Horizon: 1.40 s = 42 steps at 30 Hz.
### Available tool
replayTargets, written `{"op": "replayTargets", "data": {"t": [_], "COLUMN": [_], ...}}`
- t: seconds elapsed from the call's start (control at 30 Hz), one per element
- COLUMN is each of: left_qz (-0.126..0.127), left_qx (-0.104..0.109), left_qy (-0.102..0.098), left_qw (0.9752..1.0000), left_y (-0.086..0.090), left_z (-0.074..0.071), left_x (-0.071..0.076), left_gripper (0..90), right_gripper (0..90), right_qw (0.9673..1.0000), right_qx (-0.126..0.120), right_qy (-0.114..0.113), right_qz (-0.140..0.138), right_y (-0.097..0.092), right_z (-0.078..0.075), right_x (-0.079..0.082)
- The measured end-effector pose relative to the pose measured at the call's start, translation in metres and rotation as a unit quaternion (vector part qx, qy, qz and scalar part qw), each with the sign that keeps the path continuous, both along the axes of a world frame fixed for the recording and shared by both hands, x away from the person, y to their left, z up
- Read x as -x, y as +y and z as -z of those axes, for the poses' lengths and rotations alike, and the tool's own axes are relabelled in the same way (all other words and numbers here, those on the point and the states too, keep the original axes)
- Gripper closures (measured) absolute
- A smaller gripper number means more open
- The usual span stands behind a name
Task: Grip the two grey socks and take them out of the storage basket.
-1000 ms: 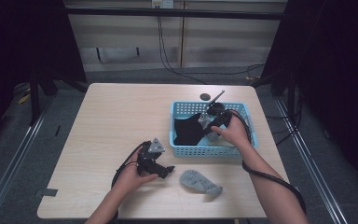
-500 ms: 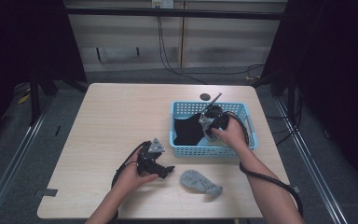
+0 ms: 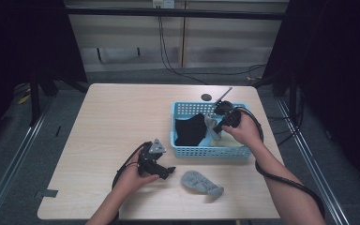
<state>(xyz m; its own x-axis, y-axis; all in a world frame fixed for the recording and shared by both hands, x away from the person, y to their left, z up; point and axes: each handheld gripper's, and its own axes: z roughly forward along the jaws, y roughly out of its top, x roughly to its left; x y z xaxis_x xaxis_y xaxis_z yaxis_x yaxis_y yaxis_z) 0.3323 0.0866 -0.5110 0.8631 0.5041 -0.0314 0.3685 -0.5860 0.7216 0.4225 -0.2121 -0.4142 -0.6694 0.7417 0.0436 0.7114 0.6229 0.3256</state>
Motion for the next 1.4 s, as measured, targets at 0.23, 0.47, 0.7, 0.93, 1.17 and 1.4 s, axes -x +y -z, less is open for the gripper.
{"op": "replayTargets", "data": {"t": [0.23, 0.47, 0.7, 0.93, 1.17, 1.4], "left_qz": [0.000, 0.000, 0.000, 0.000, 0.001, 0.001], "left_qx": [0.000, 0.000, 0.000, 0.000, -0.001, -0.001], "left_qy": [0.000, 0.000, 0.000, 0.000, 0.000, 0.000], "left_qw": [1.0000, 1.0000, 1.0000, 1.0000, 1.0000, 1.0000], "left_y": [0.000, 0.000, 0.000, 0.000, 0.000, 0.000], "left_z": [0.000, 0.000, 0.000, 0.000, 0.000, 0.000], "left_x": [0.000, 0.000, 0.000, 0.000, 0.000, 0.000], "left_gripper": [7.9, 7.9, 7.9, 7.9, 7.9, 7.9], "right_gripper": [85.9, 85.9, 85.9, 85.9, 85.8, 85.7], "right_qw": [0.9999, 0.9996, 0.9986, 0.9973, 0.9955, 0.9929], "right_qx": [-0.010, -0.007, 0.004, 0.002, 0.001, -0.002], "right_qy": [-0.008, -0.009, -0.004, -0.011, -0.011, -0.014], "right_qz": [-0.008, -0.025, -0.053, -0.073, -0.094, -0.119], "right_y": [-0.002, 0.001, 0.002, 0.003, 0.004, 0.008], "right_z": [-0.014, -0.027, -0.040, -0.059, -0.066, -0.073], "right_x": [0.008, 0.015, 0.023, 0.036, 0.050, 0.069]}}
